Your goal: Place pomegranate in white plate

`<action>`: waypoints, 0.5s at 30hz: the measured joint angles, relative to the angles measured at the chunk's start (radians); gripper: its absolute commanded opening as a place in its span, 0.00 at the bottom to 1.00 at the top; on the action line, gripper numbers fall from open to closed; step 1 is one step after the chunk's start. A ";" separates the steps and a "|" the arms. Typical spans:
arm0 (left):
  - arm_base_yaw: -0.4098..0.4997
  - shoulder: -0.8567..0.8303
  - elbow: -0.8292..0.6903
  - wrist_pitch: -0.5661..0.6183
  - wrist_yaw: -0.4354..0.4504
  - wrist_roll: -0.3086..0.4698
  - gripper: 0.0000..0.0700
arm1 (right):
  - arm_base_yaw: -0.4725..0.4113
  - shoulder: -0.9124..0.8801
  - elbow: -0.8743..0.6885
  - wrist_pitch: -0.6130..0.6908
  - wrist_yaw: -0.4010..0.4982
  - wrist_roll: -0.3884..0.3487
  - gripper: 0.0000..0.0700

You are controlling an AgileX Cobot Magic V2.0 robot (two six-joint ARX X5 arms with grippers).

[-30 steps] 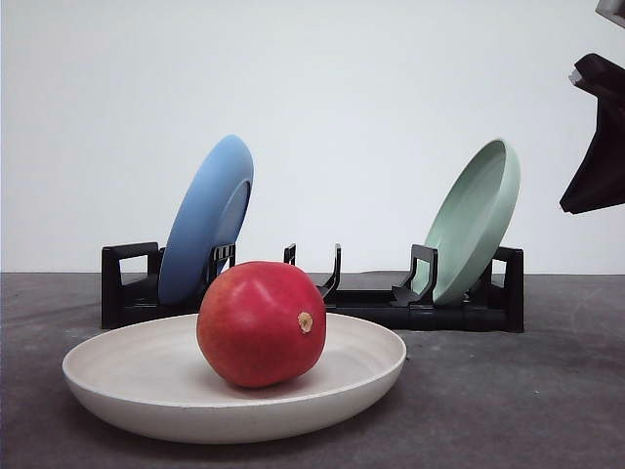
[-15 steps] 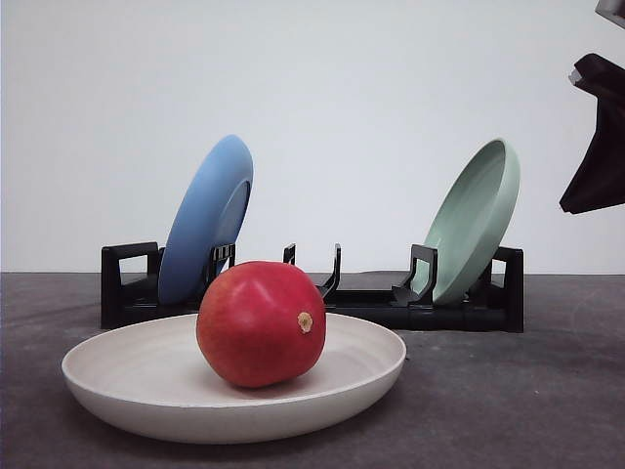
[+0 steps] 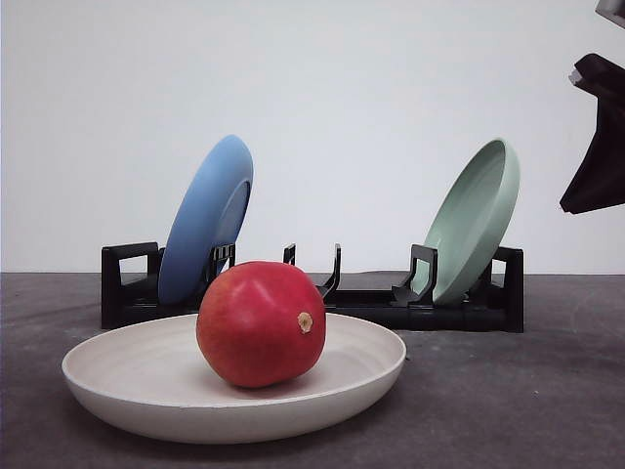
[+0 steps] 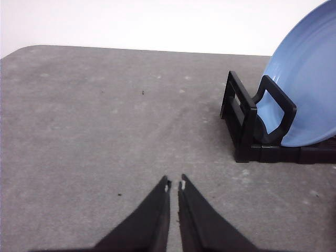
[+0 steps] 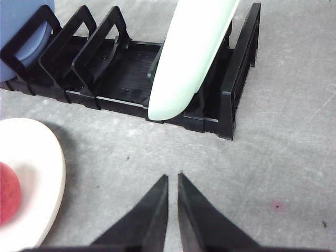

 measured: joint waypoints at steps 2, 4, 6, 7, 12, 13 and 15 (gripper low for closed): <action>0.000 0.000 0.000 0.000 0.000 0.001 0.01 | 0.000 0.000 0.000 0.000 0.000 0.000 0.04; 0.000 0.000 0.000 0.000 0.000 0.003 0.01 | 0.000 0.000 0.000 0.000 0.000 0.000 0.04; 0.000 0.000 0.000 0.000 0.000 0.004 0.01 | 0.000 0.000 0.000 0.000 0.000 0.000 0.04; 0.000 0.000 0.000 0.000 0.000 0.004 0.01 | 0.000 0.000 0.000 0.000 0.000 0.000 0.04; 0.000 0.000 0.000 0.000 0.000 0.004 0.01 | 0.000 0.000 0.000 0.000 0.000 0.000 0.04; 0.000 0.000 0.000 0.000 0.000 0.004 0.01 | 0.000 0.000 0.000 0.000 0.000 0.000 0.04; 0.000 0.000 0.000 0.000 0.000 0.004 0.01 | 0.000 -0.003 0.000 -0.001 0.000 0.000 0.04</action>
